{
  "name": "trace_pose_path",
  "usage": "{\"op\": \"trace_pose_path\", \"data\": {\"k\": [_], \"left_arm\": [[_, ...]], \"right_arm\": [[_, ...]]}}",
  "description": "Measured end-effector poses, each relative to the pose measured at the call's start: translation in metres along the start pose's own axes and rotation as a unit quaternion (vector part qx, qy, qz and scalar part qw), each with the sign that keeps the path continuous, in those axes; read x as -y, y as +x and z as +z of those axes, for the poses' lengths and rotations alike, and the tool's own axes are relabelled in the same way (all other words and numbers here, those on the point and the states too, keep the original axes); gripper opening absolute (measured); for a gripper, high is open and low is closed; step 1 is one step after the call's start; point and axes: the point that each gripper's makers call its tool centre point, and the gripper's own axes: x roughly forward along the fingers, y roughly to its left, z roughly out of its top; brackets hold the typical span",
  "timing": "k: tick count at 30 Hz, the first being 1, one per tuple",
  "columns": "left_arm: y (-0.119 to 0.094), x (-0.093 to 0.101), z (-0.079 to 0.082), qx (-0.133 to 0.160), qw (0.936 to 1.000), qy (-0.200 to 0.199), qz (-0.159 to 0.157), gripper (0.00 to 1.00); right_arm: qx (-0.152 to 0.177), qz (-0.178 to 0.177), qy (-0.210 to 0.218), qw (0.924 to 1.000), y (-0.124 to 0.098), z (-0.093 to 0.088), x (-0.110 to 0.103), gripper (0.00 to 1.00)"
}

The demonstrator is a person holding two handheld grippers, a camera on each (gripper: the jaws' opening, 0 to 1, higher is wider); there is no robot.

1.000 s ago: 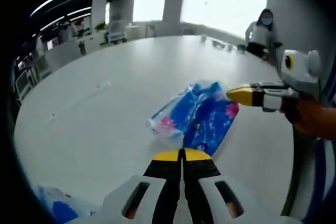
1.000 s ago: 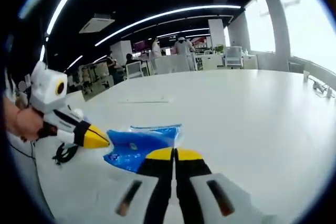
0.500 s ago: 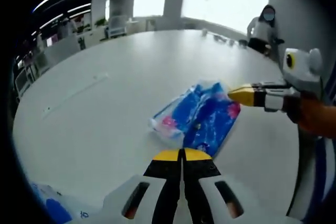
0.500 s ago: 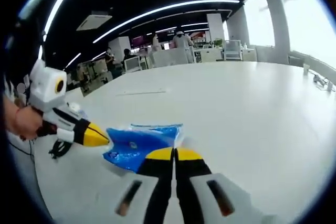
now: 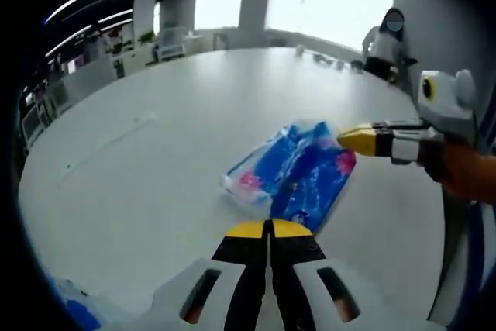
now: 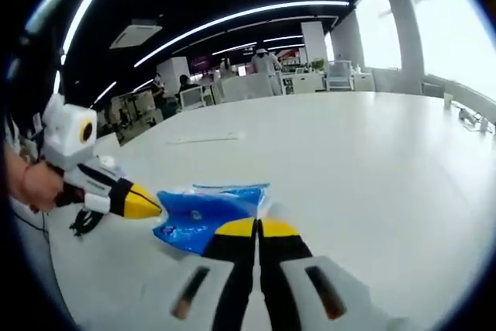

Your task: Arrange the tabletop items into an orderly group along one side of the table until the central work area is clear of visible clutter.

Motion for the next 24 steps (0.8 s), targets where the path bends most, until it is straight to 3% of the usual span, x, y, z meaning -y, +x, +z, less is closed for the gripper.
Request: {"op": "trace_pose_path", "data": {"k": [10,24], "left_arm": [[0.002,-0.001,-0.014,-0.013,0.9999,-0.003,0.003,0.0],[0.002,-0.001,-0.014,-0.009,0.9999,-0.003,0.004,0.0]], "right_arm": [[-0.011,0.005,0.001,0.9999,0.007,-0.01,-0.003,0.0],[-0.026,0.003,0.001,0.9997,0.009,-0.02,-0.005,0.0]]}}
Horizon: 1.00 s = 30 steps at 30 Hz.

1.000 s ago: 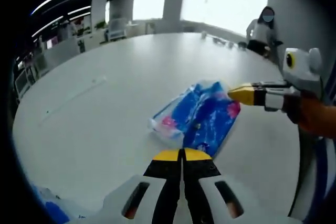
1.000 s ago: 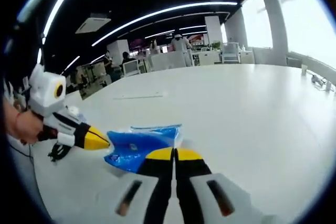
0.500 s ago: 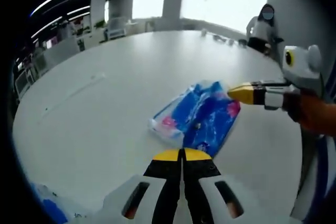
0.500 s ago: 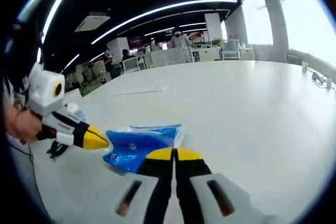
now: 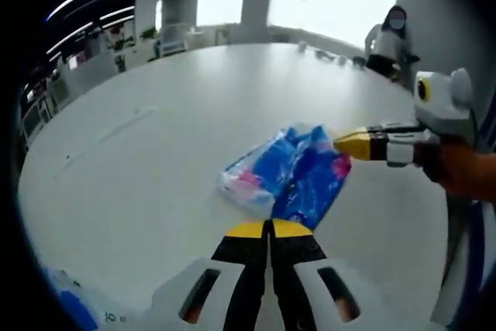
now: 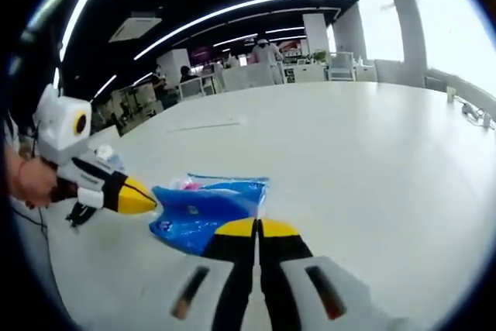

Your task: Arrange the tabletop items into an orderly group along one side of the table until the central work area is clear of visible clutter.

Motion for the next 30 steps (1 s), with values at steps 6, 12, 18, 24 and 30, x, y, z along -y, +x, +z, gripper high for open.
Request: {"op": "trace_pose_path", "data": {"k": [6,12,18,24,30], "left_arm": [[-0.0015,-0.0027,-0.0027,-0.002,1.0,-0.003,0.001,0.0],[-0.0014,-0.0036,-0.0034,-0.001,1.0,-0.004,0.002,0.0],[-0.0011,-0.0029,-0.0031,0.001,1.0,0.001,0.003,0.01],[-0.0011,-0.0032,-0.0062,-0.002,1.0,-0.002,0.005,0.04],[-0.0014,-0.0025,-0.0064,-0.002,1.0,-0.003,0.005,0.07]], "right_arm": [[-0.003,0.005,0.004,1.0,0.0002,-0.0028,-0.0035,0.0],[-0.008,0.004,0.005,0.9999,0.0008,-0.0062,-0.0017,0.0],[-0.012,0.008,0.01,0.9998,0.0014,-0.0062,-0.0025,0.0],[-0.015,0.006,0.008,0.9998,0.0017,-0.0072,-0.0013,0.03],[-0.018,0.004,0.011,0.9998,0.0005,-0.0094,-0.0013,0.08]]}}
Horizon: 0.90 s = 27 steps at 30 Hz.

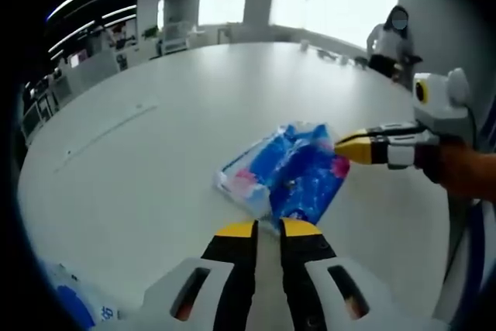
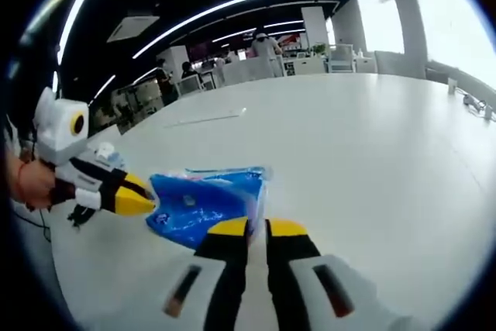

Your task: Arrange the tabletop items into an orderly group along one side of the table until the central work area is clear of visible clutter.

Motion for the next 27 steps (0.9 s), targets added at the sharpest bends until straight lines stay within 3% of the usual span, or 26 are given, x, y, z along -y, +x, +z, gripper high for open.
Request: {"op": "trace_pose_path", "data": {"k": [27], "left_arm": [[-0.017,-0.001,0.013,0.02,0.9998,0.0,-0.006,0.22]], "right_arm": [[0.028,-0.018,0.008,0.9994,-0.01,0.022,0.004,0.2]]}}
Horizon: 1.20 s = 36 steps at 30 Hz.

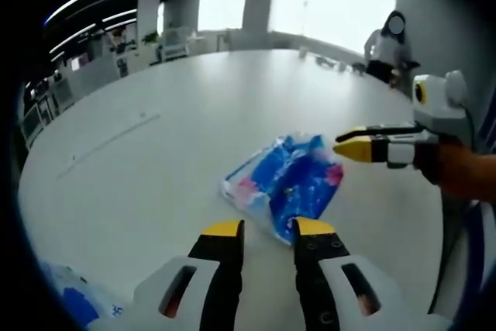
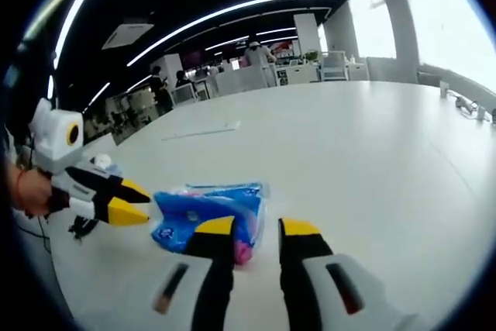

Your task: Arrange the tabletop items into an orderly group along one side of the table until the central work area is clear of visible clutter.

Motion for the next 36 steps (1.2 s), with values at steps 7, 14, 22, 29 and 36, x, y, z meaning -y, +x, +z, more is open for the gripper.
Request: {"op": "trace_pose_path", "data": {"k": [7,14,22,29,36], "left_arm": [[-0.006,0.0,0.007,0.008,1.0,0.003,-0.002,0.23],[-0.015,-0.001,0.012,0.013,0.9999,0.01,-0.003,0.25],[-0.026,-0.006,0.018,0.021,0.9997,0.014,0.0,0.26],[-0.039,-0.01,0.024,0.031,0.9994,0.017,0.001,0.28],[-0.051,-0.015,0.028,0.038,0.9991,0.019,0.002,0.32]], "right_arm": [[0.009,-0.002,-0.003,1.0,-0.004,0.01,-0.004,0.22],[0.017,0.001,-0.007,0.9998,-0.008,0.02,-0.014,0.22],[0.024,0.007,-0.011,0.9996,-0.01,0.027,-0.026,0.23],[0.03,0.01,-0.016,0.9994,-0.014,0.036,-0.037,0.23],[0.033,0.019,-0.02,0.9991,-0.015,0.044,-0.052,0.23]]}}
